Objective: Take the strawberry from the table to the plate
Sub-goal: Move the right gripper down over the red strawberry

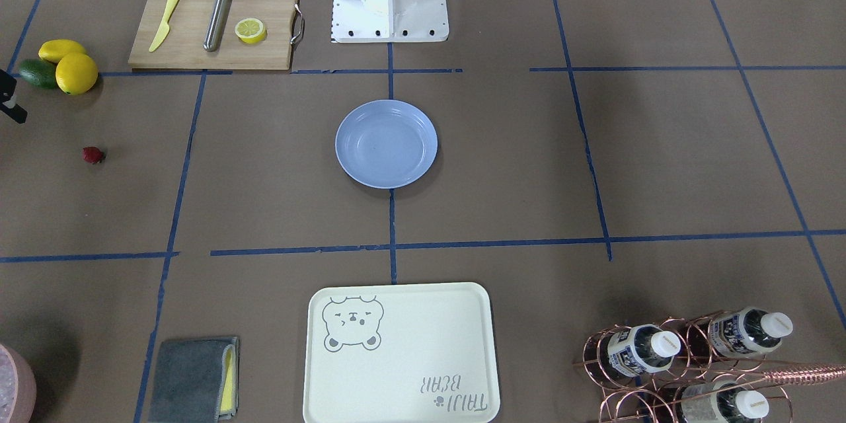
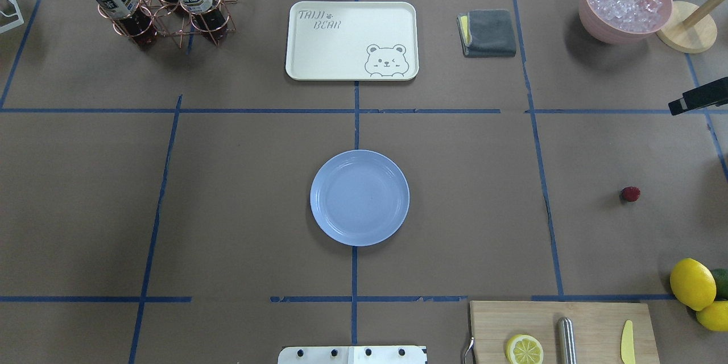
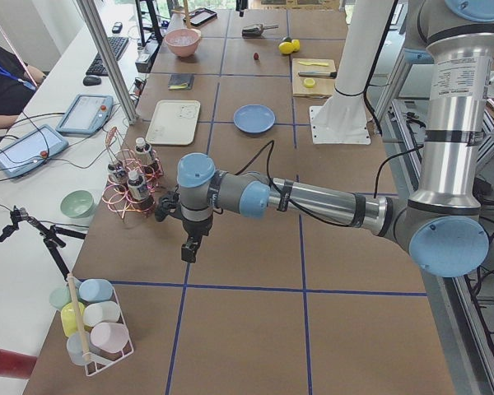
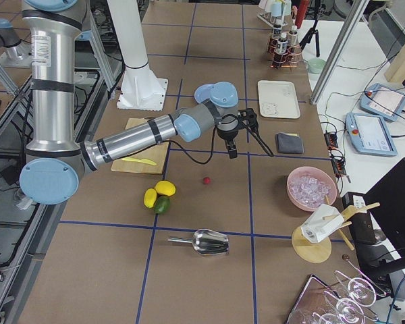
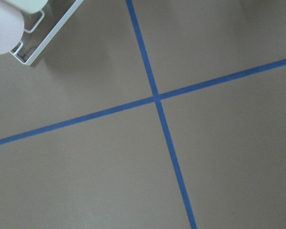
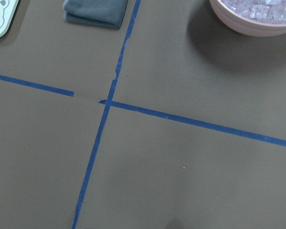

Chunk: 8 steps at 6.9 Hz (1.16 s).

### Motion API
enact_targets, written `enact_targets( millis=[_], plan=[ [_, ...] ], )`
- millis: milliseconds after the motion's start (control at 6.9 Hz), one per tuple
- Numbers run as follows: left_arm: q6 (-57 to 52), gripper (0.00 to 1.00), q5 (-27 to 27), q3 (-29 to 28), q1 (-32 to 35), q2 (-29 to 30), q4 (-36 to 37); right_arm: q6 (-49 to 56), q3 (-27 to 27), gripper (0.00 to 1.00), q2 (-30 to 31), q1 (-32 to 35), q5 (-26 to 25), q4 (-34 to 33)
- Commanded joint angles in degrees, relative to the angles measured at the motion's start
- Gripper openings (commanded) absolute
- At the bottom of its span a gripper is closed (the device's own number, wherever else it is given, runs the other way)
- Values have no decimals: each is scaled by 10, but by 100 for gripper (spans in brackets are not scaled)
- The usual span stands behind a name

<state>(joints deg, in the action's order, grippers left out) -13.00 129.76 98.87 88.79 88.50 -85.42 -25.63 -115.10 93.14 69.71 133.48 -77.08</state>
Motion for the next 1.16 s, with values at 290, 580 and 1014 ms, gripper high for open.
enact_targets(
  millis=[290, 580, 1014],
  plan=[
    [-23, 100, 39, 3, 18, -7, 3, -185, 3, 100, 81, -148, -136, 172],
    [-23, 100, 40, 5, 17, -6, 3, -220, 89, 100, 82, -204, -218, 273],
    [-23, 100, 40, 5, 17, -6, 3, -214, 153, 100, 83, -211, -217, 338]
  ],
)
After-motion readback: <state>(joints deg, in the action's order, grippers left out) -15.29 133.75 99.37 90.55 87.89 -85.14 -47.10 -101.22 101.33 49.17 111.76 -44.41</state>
